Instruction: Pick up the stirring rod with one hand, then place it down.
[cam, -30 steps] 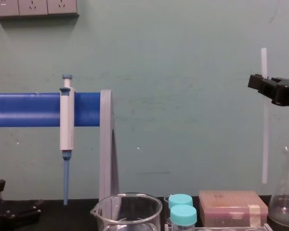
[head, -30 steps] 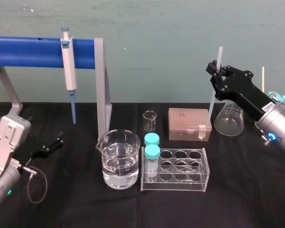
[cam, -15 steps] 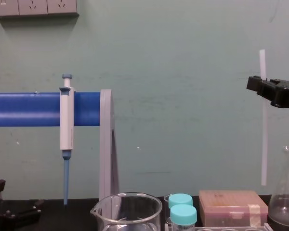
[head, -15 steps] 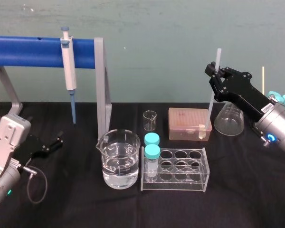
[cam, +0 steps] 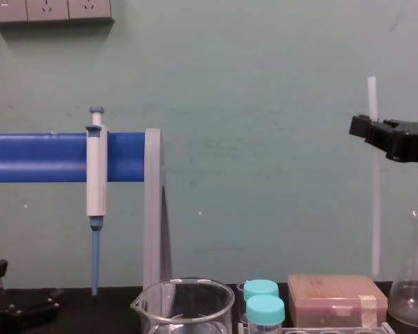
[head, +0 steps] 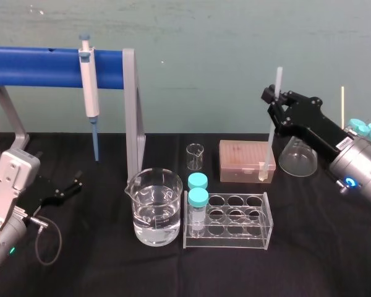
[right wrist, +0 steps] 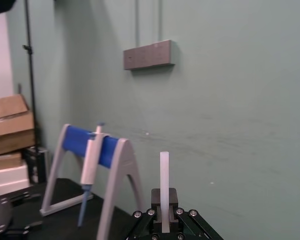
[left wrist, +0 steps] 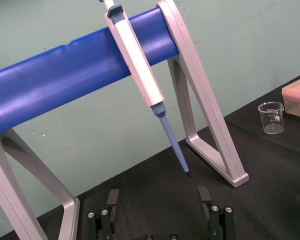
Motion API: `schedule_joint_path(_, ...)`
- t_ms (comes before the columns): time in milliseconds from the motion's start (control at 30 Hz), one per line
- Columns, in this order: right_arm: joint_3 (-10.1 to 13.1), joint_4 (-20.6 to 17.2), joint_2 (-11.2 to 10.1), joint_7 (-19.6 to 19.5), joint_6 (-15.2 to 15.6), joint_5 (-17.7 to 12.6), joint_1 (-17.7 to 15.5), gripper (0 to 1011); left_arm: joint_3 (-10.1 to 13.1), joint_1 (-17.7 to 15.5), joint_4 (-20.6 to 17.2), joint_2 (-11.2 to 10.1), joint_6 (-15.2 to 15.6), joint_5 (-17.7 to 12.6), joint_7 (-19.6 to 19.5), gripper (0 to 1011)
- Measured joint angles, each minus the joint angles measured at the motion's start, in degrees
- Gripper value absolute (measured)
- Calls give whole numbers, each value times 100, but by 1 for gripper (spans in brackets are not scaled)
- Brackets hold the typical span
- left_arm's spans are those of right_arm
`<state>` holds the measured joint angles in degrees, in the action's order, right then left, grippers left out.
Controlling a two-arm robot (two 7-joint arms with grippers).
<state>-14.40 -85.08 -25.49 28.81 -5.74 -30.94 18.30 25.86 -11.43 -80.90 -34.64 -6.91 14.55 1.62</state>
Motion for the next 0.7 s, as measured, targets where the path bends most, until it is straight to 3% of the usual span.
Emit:
schedule_joint_path(367,-387,485,-11,930,-385,-337,172,70,0,0,0,0,0,0,0,1000)
schedule_joint_path(700,-650,965,51,1246,-786,-353,252,70,0,0,0,0,0,0,0,1000)
